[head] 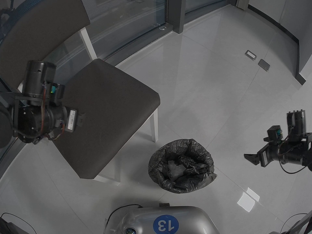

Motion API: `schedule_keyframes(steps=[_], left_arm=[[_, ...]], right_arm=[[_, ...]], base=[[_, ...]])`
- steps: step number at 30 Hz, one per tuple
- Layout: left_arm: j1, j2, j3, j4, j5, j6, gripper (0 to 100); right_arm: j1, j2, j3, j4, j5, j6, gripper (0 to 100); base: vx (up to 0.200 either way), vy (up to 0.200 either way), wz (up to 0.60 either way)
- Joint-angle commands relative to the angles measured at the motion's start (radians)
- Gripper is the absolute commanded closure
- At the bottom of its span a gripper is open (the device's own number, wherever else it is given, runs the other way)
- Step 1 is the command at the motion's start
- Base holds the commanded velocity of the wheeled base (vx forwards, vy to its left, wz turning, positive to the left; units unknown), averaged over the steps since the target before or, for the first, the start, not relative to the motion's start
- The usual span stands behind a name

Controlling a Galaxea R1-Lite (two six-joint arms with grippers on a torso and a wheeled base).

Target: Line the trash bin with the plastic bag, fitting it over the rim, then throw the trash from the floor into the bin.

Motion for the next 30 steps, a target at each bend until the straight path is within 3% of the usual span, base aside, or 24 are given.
schedule_keyframes(steps=[1, 6, 10, 15, 23, 30], left_arm=[[0.155, -0.185, 0.0, 0.074, 0.011, 0.051, 0], [0.15, -0.364, -0.041, 0.295, 0.069, 0.07, 0], [0.15, -0.498, -0.066, 0.436, 0.068, 0.065, 0], [0.149, -0.639, -0.017, 0.45, 0.065, 0.059, 0], [0.163, -0.826, 0.066, 0.507, 0.068, 0.06, 0], [0.23, -0.955, 0.086, 0.63, 0.066, 0.06, 0]], right_arm=[[-0.099, -0.324, 0.103, -0.022, -0.017, 0.019, 0], [-0.128, -0.523, 0.171, -0.021, -0.021, 0.019, 0], [-0.17, -0.712, 0.248, -0.013, -0.054, 0.019, 0], [-0.208, -0.957, 0.332, 0.071, -0.08, 0.029, 0], [-0.208, -1.304, 0.341, 0.433, -0.07, 0.17, 0], [-0.201, -1.47, 0.416, 0.473, -0.068, 0.189, 0]], base=[[0.0, 0.0, 0.0], [0.0, 0.0, 0.0], [0.0, 0.0, 0.0], [0.0, 0.0, 0.0], [0.0, 0.0, 0.0], [0.0, 0.0, 0.0]])
